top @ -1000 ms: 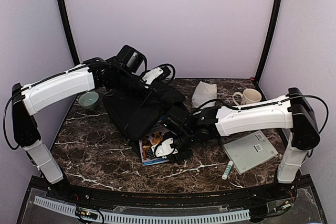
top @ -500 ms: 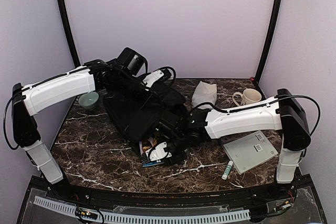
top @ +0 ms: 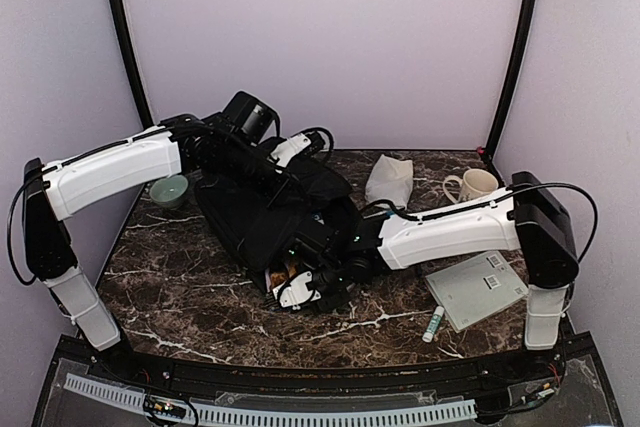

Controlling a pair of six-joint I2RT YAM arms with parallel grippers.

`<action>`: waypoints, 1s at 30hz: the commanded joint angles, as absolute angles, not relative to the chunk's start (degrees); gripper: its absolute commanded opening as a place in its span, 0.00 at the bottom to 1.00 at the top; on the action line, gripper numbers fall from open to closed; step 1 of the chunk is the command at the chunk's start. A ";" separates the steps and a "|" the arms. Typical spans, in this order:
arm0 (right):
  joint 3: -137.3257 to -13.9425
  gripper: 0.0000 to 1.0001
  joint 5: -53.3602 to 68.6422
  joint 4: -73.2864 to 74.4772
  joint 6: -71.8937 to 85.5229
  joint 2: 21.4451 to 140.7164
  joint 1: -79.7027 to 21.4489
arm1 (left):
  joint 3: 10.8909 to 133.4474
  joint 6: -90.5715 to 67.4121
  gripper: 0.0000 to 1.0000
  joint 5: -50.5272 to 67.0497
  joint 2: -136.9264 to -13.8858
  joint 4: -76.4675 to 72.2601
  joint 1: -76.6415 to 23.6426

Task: Pack the student bag
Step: Adjust the book in the largest pocket of the bag.

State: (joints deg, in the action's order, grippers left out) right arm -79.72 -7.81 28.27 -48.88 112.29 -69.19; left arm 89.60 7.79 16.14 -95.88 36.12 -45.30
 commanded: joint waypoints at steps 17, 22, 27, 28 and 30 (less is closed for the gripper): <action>-85.22 0.39 -19.06 21.88 -58.34 113.16 -66.57 | 89.09 9.85 0.00 19.23 -92.60 35.35 -45.53; -83.14 0.39 -23.03 19.73 -62.82 111.26 -67.31 | 90.59 10.43 0.00 19.12 -94.19 36.14 -45.53; -82.72 0.38 -21.35 22.69 -64.27 107.63 -68.97 | 94.21 11.27 0.00 17.58 -96.47 38.98 -45.53; -84.21 0.38 -20.07 25.76 -62.67 107.17 -69.25 | 94.92 11.45 0.00 16.72 -97.13 39.74 -45.53; -87.13 0.39 -17.12 31.71 -58.88 106.70 -69.42 | 96.13 12.02 0.00 15.29 -97.55 41.16 -45.53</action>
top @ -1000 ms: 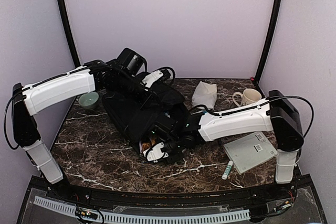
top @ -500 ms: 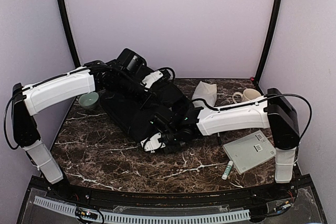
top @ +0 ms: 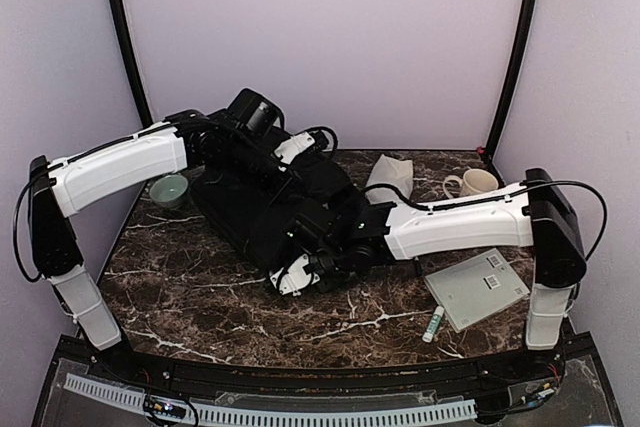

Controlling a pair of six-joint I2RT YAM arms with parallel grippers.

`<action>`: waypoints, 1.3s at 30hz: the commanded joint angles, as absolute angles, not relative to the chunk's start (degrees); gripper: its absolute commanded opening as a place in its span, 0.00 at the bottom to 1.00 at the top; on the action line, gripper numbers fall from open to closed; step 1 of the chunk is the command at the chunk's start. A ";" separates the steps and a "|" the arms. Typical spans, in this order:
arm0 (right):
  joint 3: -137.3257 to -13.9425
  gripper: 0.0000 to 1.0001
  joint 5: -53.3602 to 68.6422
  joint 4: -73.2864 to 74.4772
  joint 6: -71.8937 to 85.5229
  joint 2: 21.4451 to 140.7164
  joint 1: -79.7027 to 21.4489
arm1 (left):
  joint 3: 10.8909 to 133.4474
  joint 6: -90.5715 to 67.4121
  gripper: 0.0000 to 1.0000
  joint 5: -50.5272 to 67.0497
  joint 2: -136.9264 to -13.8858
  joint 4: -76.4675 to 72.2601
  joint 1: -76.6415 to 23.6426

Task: Pack the student bag
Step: Adjust the book in the largest pocket of the bag.

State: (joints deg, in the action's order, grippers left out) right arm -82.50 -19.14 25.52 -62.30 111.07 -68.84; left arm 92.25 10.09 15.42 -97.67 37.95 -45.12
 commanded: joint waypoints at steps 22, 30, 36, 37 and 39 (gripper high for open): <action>-69.91 0.44 17.76 29.54 -27.96 87.81 -45.98 | 85.36 12.22 0.23 10.99 -97.47 39.02 -45.04; -68.67 0.60 21.22 23.80 -31.34 92.12 -44.23 | 70.97 11.94 0.44 4.24 -88.45 26.50 -48.11; -69.44 0.60 21.89 18.79 -27.86 96.31 -43.73 | 59.91 9.62 0.72 -1.56 -84.50 21.48 -53.74; -68.42 0.60 22.28 17.71 -27.30 95.85 -43.72 | 58.68 8.95 0.74 -2.07 -84.47 20.69 -54.64; -66.54 0.60 22.30 16.36 -27.13 94.82 -43.77 | 56.42 7.95 0.76 -3.20 -84.67 19.15 -56.13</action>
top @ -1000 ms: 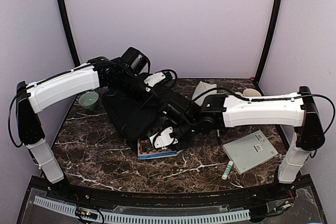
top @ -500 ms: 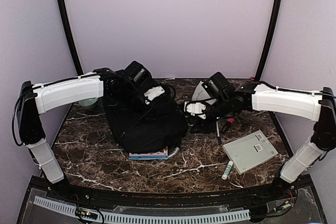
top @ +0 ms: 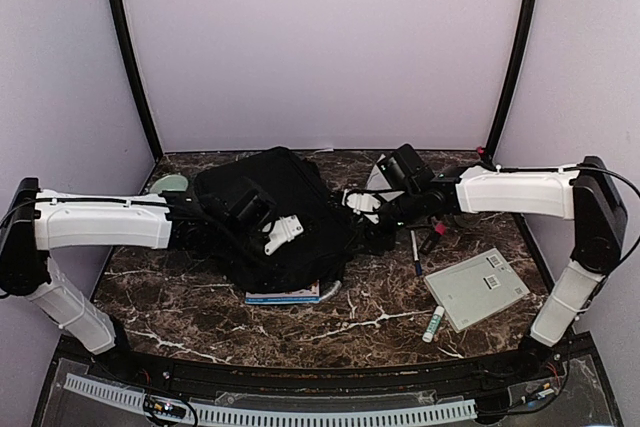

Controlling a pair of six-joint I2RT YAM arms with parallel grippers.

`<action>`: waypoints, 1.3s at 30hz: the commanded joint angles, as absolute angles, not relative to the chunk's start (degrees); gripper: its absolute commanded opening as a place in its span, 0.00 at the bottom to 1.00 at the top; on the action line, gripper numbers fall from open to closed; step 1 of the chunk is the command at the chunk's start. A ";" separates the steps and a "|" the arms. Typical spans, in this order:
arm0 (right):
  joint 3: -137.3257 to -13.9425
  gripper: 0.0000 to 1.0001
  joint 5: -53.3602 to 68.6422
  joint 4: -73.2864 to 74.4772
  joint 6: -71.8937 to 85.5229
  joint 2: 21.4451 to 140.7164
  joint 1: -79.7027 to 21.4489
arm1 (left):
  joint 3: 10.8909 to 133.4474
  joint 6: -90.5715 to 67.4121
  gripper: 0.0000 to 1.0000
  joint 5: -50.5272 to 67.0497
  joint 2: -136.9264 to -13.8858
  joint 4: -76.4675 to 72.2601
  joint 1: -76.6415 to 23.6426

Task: Pack the student bag
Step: Adjust the book in the largest pocket of the bag.

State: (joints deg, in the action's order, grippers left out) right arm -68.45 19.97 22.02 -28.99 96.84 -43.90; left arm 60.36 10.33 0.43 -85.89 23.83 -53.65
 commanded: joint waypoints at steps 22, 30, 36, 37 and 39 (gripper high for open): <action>-64.74 0.54 22.96 18.24 -26.10 92.74 -43.77 | 66.49 12.90 0.23 -24.90 -96.15 24.75 -58.01; -72.56 0.41 22.90 28.58 -28.16 88.65 -46.69 | 66.50 21.47 0.00 -27.16 -86.21 17.96 -57.20; -70.01 0.41 4.54 29.24 -34.00 88.93 -59.71 | 63.94 20.32 0.00 -17.06 -79.47 13.70 -50.87; -69.79 0.42 2.01 28.79 -34.69 90.02 -61.53 | 63.08 19.95 0.00 -15.20 -78.27 12.96 -49.85; -70.33 0.42 -2.54 27.85 -35.34 93.18 -64.29 | 61.90 19.06 0.00 -11.49 -76.28 11.96 -48.31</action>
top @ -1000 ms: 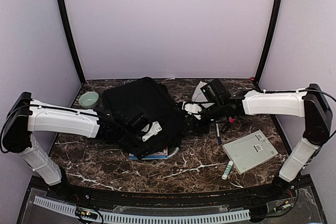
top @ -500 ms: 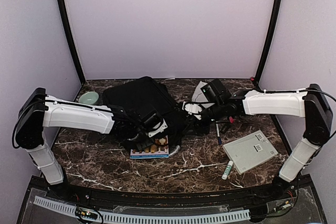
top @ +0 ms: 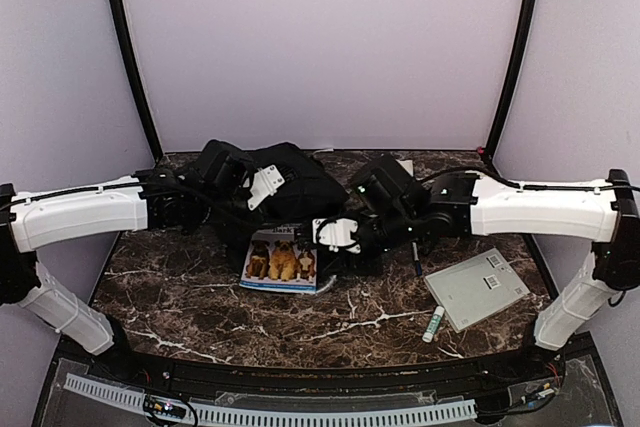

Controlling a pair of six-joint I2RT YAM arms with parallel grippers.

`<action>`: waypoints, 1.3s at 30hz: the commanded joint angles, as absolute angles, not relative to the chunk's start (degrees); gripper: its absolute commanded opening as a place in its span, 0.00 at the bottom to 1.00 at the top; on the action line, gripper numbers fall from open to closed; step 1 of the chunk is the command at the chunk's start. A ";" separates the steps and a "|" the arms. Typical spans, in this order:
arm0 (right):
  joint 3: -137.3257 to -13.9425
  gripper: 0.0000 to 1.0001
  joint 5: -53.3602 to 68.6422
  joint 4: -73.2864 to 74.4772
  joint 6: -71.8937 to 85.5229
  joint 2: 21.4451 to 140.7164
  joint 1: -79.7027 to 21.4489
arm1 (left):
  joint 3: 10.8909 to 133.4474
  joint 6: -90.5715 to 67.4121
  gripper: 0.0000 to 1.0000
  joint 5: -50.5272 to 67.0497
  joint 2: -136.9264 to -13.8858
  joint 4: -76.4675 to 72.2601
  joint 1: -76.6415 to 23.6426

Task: Pack the student bag
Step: Adjust the book in the largest pocket of the bag.

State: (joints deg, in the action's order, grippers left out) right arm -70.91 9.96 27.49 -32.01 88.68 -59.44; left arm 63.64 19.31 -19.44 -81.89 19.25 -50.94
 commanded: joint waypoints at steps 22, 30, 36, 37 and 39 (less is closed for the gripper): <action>-79.73 0.70 -25.79 10.75 -30.20 113.88 -79.26 | 59.43 15.49 0.00 -7.68 -75.85 12.12 -46.94; -76.07 0.56 -37.81 1.16 -33.92 116.57 -79.63 | 59.18 15.53 0.00 -7.86 -75.35 12.07 -46.89; -72.17 0.47 -39.43 -0.97 -35.92 111.64 -79.01 | 59.07 15.51 0.00 -7.90 -75.23 11.95 -46.90; -71.90 0.46 -39.61 -0.93 -36.12 111.19 -78.75 | 59.22 15.53 0.00 -7.77 -75.23 12.00 -46.85; -71.53 0.42 -39.62 -0.77 -36.27 110.33 -77.98 | 59.21 15.49 0.00 -7.56 -75.19 12.08 -46.80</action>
